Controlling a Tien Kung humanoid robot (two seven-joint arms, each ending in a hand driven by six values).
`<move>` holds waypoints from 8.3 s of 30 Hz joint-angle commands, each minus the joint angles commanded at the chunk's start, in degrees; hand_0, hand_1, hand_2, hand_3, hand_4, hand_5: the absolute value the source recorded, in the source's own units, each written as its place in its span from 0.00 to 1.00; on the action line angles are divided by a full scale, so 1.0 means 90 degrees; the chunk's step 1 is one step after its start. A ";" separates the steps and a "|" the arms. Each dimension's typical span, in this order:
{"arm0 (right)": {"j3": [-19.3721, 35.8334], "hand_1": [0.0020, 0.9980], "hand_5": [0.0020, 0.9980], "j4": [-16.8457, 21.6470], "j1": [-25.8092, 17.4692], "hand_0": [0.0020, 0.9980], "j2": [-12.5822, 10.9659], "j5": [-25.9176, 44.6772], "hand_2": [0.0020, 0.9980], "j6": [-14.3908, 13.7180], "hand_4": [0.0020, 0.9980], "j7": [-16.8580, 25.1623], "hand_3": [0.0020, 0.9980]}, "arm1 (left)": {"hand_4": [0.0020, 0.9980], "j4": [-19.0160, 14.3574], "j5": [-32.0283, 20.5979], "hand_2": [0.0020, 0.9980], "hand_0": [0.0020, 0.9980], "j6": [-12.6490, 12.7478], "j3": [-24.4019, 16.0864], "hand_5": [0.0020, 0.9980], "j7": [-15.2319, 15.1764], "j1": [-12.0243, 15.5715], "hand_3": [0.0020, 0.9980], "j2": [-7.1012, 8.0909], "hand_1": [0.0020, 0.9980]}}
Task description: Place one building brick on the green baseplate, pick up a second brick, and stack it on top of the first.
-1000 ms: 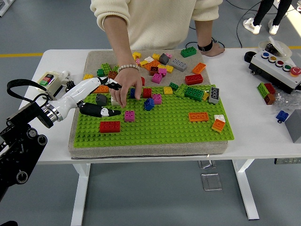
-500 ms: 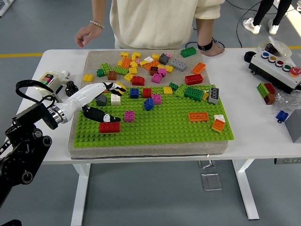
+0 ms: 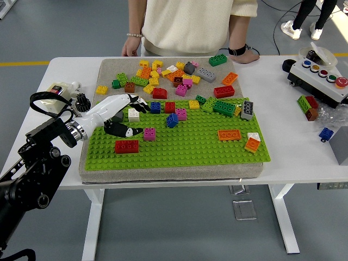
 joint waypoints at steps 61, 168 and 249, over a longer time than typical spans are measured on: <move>-0.0068 0.67 0.50 0.0000 0.0045 0.74 -0.0014 0.0037 0.72 0.0013 0.92 0.0045 0.60 | 0.86 0.1990 0.0491 0.68 0.79 0.0509 0.0551 0.06 -0.0423 -0.0901 0.76 -0.0435 0.74; -0.0057 0.67 0.50 0.0000 -0.0001 0.74 0.0009 0.0045 0.72 0.0007 0.92 0.0041 0.60 | 0.60 0.1603 0.0491 0.56 0.71 0.0952 0.0388 0.00 -0.0407 -0.0518 0.55 -0.0269 0.65; 0.0070 0.67 0.50 0.0000 -0.0143 0.74 -0.0005 0.0073 0.72 -0.0011 0.92 -0.0058 0.60 | 0.62 -0.0440 0.0491 0.56 0.72 0.1024 -0.0117 0.00 -0.0344 0.0966 0.55 0.0597 0.65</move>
